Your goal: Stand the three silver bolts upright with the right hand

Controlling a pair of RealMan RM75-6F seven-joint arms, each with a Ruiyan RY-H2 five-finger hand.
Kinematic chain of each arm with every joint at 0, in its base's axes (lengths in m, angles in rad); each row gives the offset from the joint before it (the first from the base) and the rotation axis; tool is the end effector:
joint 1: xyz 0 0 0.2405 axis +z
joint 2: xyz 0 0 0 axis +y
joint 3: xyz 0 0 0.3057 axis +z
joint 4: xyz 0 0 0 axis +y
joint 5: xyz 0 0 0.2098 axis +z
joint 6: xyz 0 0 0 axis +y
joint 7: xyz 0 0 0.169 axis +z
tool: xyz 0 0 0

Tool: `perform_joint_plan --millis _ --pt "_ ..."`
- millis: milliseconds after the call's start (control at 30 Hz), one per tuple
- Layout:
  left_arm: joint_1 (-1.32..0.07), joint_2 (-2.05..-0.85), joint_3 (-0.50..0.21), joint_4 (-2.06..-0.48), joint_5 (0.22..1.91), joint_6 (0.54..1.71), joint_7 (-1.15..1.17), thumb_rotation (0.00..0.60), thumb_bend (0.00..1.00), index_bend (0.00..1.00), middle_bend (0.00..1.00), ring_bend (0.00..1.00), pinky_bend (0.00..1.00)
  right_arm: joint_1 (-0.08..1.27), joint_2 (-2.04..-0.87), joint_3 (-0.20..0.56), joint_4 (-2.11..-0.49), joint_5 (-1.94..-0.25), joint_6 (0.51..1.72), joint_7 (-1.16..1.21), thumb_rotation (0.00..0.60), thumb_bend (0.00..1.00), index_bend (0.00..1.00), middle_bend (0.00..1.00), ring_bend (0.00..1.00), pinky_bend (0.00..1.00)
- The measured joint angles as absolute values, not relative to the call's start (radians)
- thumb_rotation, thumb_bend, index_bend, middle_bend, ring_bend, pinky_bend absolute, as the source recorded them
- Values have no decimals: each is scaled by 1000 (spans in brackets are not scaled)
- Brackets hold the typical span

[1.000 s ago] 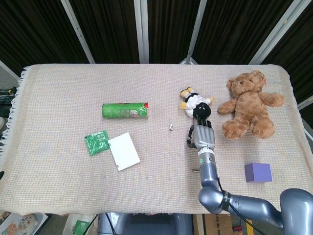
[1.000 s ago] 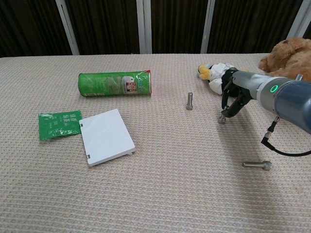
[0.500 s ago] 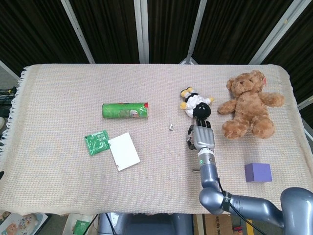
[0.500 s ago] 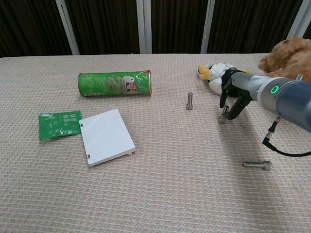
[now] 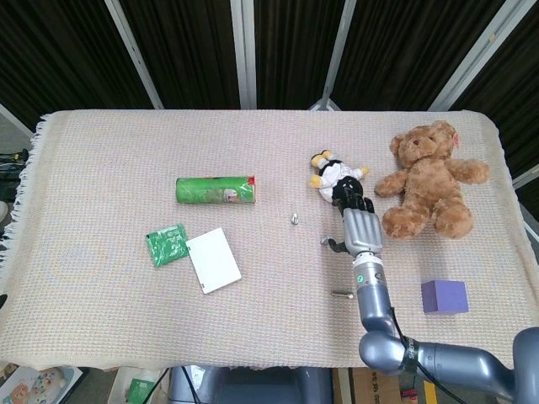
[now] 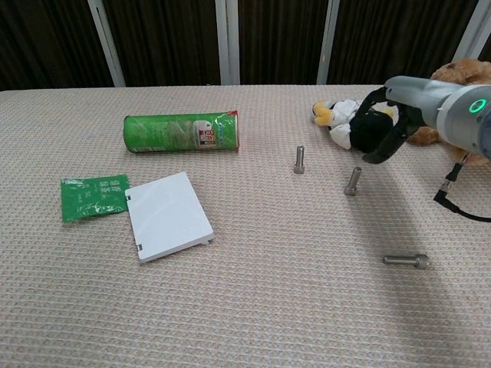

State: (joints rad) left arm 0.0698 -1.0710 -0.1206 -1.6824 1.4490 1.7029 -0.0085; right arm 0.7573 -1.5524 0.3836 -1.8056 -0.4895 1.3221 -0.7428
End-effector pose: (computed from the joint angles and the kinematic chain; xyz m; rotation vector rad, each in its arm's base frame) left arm -0.3601 0.1631 0.2399 -1.0942 -0.8040 -0.9495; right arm -0.1643 -0.3968 0.0186 1.3995 -1.2336 0.7840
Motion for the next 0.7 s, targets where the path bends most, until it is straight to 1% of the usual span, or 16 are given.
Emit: perform_joint_plan --millis 167,233,333,567,633,700 --pt "72 -1071 -119 -1684 1453 1707 -10 600 123 203 44 0 170 679 -1437 335 -1955 -583 1350 -692 600 257 240 0 0 39" --pt "73 -1071 -119 -1684 1453 1708 -11 600 123 203 44 0 170 644 -1391 297 -2003 -624 1354 -670 600 256 245 0 0 39" --pt "74 -1071 -119 -1684 1453 1709 -14 600 123 203 44 0 170 604 -1356 244 -2041 -685 1360 -645 600 256 265 0 0 39" --pt "75 -1069 -118 -1685 1456 1710 -18 600 123 203 44 0 170 506 -1331 96 -2080 -877 1374 -567 600 256 297 0 0 39" --pt "75 -1069 -119 -1684 1452 1710 -21 600 123 203 44 0 170 486 -1344 66 -2075 -901 1375 -548 600 256 307 0 0 39" --pt "74 -1068 -121 -1683 1448 1706 -25 600 123 203 44 0 170 475 -1361 56 -2068 -908 1375 -537 600 256 320 0 0 39"
